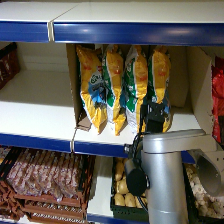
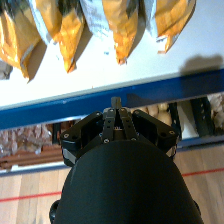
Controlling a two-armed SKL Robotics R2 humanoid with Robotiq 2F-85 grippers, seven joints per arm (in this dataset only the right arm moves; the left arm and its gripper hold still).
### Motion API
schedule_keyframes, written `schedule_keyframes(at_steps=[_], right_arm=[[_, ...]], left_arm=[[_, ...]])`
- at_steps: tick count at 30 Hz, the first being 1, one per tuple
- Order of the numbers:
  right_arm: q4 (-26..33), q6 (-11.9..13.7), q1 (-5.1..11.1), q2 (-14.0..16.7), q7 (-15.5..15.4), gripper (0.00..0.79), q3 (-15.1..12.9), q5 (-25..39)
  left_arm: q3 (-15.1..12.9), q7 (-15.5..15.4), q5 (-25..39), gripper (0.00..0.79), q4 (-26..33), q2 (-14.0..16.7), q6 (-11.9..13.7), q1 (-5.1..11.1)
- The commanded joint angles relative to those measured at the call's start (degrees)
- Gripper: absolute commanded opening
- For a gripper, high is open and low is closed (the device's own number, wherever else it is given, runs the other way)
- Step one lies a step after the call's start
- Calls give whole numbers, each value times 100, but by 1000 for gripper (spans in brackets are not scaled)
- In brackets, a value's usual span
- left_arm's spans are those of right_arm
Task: Pick up yellow crisps
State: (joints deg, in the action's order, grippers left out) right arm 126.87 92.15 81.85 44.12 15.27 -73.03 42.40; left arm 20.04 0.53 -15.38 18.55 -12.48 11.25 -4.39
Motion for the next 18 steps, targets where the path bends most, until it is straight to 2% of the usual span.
schedule_keyframes(at_steps=[1, 7, 18], right_arm=[[-1, 49, -15, 28, 26, 1, -26, -236], [-4, 207, 47, 88, 64, 3, -83, -429], [-4, 365, -10, 186, 54, 2, -166, -1188]], left_arm=[[0, 0, 0, 0, 0, 0, 0, 0], [0, 0, 0, 0, 0, 0, 0, 0], [0, 0, 0, 0, 0, 0, 0, 0]])
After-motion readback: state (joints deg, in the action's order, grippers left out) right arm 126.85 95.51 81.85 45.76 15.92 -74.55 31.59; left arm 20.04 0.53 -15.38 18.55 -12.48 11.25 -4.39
